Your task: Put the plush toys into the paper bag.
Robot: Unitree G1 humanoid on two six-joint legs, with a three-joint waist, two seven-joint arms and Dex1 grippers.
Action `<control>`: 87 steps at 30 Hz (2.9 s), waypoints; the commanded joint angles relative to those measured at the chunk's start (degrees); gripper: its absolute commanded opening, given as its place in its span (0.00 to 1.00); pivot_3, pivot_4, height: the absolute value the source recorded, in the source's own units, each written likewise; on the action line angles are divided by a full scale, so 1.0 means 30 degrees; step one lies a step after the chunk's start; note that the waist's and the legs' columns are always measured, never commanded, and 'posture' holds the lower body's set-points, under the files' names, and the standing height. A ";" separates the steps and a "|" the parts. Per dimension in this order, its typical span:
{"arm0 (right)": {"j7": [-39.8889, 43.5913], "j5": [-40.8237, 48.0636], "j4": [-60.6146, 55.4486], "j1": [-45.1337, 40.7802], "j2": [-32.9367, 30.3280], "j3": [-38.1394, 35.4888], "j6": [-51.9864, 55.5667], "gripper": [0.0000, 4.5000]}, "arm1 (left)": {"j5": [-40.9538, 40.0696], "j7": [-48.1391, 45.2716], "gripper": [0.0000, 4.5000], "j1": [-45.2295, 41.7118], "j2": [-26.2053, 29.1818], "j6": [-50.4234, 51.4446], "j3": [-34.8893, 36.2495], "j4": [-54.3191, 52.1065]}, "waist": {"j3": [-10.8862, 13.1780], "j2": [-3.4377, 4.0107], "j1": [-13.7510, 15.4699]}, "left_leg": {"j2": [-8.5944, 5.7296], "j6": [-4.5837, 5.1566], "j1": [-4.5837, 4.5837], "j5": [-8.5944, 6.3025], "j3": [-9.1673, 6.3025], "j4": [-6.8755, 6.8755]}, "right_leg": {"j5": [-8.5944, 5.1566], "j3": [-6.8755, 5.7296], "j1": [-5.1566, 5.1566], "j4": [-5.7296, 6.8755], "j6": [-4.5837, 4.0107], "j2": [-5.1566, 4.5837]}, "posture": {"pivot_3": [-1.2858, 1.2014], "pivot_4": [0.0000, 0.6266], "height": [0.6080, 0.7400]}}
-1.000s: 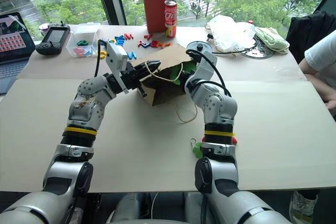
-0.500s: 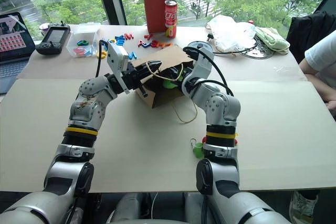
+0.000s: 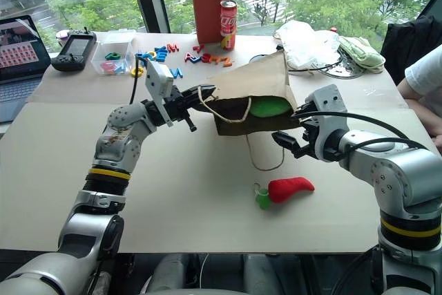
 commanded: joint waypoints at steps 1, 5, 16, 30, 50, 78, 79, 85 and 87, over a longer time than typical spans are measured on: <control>-0.0453 0.0770 -0.1051 -0.0881 0.1912 0.0455 0.0113 1.00 | -0.0188 -0.0096 0.00 -0.0249 -0.0243 -0.0365 -0.0039 -0.0415 | 0.0000 -0.0001 0.0068 | -0.0068 0.0001 0.0000 0.0001 -0.0083 0.0003 | 0.0001 -0.0001 0.0013 0.0008 0.0003 -0.0003 | 0.52 0.24 1.00; -0.1047 0.0685 -0.1280 -0.1107 0.3142 0.0671 0.0475 1.00 | -0.0135 -0.0153 0.00 -0.0187 -0.0188 -0.0289 -0.0021 -0.0604 | 0.0001 0.0000 0.0284 | -0.0147 0.0004 -0.0030 0.0003 -0.0230 0.0030 | 0.0004 0.0005 0.0003 0.0025 0.0012 -0.0005 | 0.52 0.24 1.00; 0.4112 -0.0419 -0.3124 0.2232 -0.7120 0.1677 -0.1284 1.00 | -0.0125 -0.0225 0.00 0.0168 -0.0002 -0.0356 -0.0058 -0.0832 | 0.0011 0.0020 0.0766 | -0.0214 0.0112 -0.0125 -0.0061 -0.0263 0.0044 | -0.0032 0.0026 0.0024 -0.0081 0.0088 -0.0029 | 0.52 0.24 1.00; 0.5580 -0.5666 -0.3401 0.3608 -0.9199 0.9522 -0.4510 1.00 | -0.0110 0.0077 0.00 0.0464 -0.0398 -0.0125 -0.0255 -0.1374 | 0.0011 0.0018 0.0574 | -0.0215 0.0116 -0.0066 -0.0061 -0.0334 0.0095 | -0.0035 0.0069 0.0062 -0.0036 0.0096 -0.0017 | 0.52 0.24 1.00; 0.2209 -0.7362 -0.2209 0.2730 -0.2543 0.7087 -0.2536 0.08 | -0.0307 0.1152 0.00 0.0421 -0.1056 0.0425 -0.0132 -0.1807 | -0.0016 -0.0023 0.0278 | -0.0209 0.0111 0.0005 -0.0054 -0.0336 0.0170 | -0.0030 0.0084 0.0124 0.0076 0.0087 0.0006 | 0.52 0.24 1.00; -0.2213 -0.5223 0.1492 -0.2000 1.0201 0.2642 -0.0116 0.08 | -0.0287 0.1080 0.00 0.0013 -0.1008 0.0645 -0.0151 -0.1694 | -0.0017 0.0002 0.0450 | -0.0385 0.0123 -0.0089 -0.0041 -0.0584 0.0129 | -0.0032 0.0065 0.0060 0.0141 0.0088 -0.0019 | 0.52 0.24 1.00; -0.2047 -0.5073 0.1199 -0.1765 0.9956 0.2585 -0.0034 0.08 | -0.0296 0.1083 0.00 0.0007 -0.1012 0.0665 -0.0156 -0.1698 | -0.0017 0.0002 0.0447 | -0.0385 0.0122 -0.0090 -0.0041 -0.0589 0.0128 | -0.0032 0.0066 0.0057 0.0141 0.0088 -0.0020 | 0.52 0.24 1.00; -0.1579 -0.4439 -0.0248 -0.0445 0.9189 0.2707 0.0481 0.08 | -0.0379 0.1012 0.00 -0.0142 -0.1090 0.0867 -0.0202 -0.1608 | -0.0017 0.0002 0.0326 | -0.0385 0.0123 -0.0084 -0.0041 -0.0617 0.0123 | -0.0032 0.0068 0.0056 0.0136 0.0089 -0.0017 | 0.52 0.24 1.00; -0.1948 -0.4577 -0.0307 -0.0406 0.9691 0.2605 0.0462 0.08 | -0.0496 0.0954 0.00 -0.0211 -0.1121 0.1003 -0.0179 -0.1673 | -0.0017 0.0002 0.0269 | -0.0385 0.0123 -0.0078 -0.0041 -0.0619 0.0124 | -0.0033 0.0070 0.0058 0.0137 0.0089 -0.0015 | 0.52 0.24 1.00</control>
